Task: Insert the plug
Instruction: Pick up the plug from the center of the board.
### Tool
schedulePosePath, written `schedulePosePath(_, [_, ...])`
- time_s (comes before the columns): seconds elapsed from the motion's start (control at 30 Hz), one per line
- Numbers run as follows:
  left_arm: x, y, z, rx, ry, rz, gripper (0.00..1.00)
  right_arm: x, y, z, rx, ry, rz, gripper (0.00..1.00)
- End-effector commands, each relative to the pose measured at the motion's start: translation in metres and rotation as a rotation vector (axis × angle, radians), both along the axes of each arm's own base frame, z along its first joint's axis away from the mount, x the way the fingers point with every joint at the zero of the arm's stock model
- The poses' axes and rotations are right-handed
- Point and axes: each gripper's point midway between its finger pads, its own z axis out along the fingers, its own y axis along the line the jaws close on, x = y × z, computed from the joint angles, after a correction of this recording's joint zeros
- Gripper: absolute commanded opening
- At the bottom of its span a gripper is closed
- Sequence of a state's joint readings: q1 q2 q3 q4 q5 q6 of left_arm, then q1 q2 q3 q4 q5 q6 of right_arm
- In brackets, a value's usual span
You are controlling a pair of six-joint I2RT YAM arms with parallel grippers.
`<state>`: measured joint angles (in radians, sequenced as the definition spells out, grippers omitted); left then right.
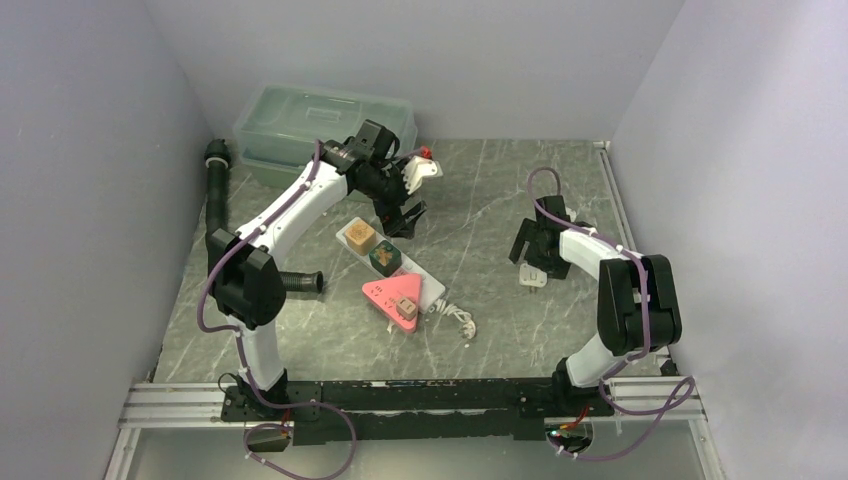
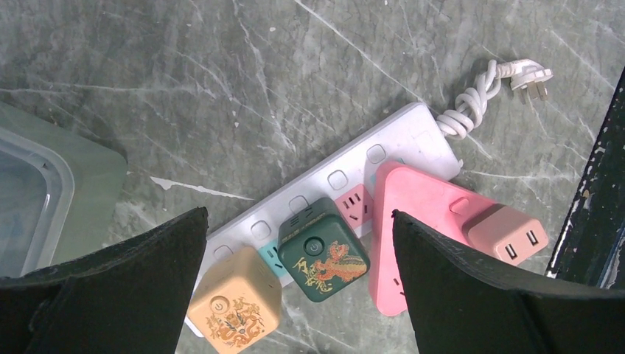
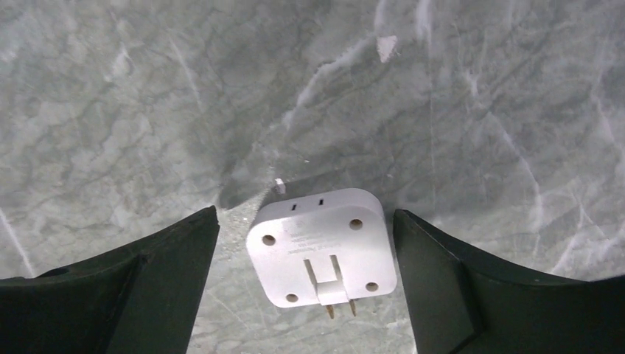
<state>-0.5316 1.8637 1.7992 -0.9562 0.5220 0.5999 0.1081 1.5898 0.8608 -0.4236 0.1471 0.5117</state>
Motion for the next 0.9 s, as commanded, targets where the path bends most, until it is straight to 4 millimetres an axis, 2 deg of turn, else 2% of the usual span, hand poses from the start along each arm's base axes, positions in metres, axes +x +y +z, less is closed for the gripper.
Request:
schedulePosePath(0.0, [-0.010,0.000,0.020,-0.028,-0.010,0.000,0.99,-0.001,0.020,-0.013,0.109,0.006,0.037,0.83])
schedulePosePath(0.07, [-0.012,0.000,0.019,-0.027,0.007,-0.001,0.98,-0.005,0.021,-0.013,0.115,0.011,0.035,0.77])
schedulePosePath(0.27, [-0.018,0.008,0.023,0.008,0.010,-0.009,0.93,-0.022,0.020,-0.015,0.118,0.021,0.011,0.70])
schedulePosePath(0.33, [-0.021,0.010,0.025,0.013,0.006,-0.010,0.93,-0.026,0.022,-0.012,0.121,0.010,0.013,0.76])
schedulePosePath(0.37, [-0.022,0.011,0.026,0.016,0.006,-0.008,0.93,-0.027,0.023,-0.011,0.119,0.004,0.016,0.90])
schedulePosePath(0.4, [-0.023,0.012,0.026,0.018,0.007,-0.005,0.93,-0.027,0.024,-0.010,0.117,0.000,0.022,0.99])
schedulePosePath(0.47, [-0.024,0.013,0.025,0.023,0.008,0.000,0.93,-0.027,0.026,-0.007,0.116,-0.007,0.042,1.00])
schedulePosePath(0.67, [-0.027,0.013,0.025,0.039,-0.009,0.010,0.92,-0.024,0.030,-0.002,0.100,-0.009,0.091,0.99])
schedulePosePath(0.87, [-0.030,0.011,0.028,0.045,-0.019,0.001,0.90,-0.028,0.030,-0.008,0.034,0.047,0.131,0.85])
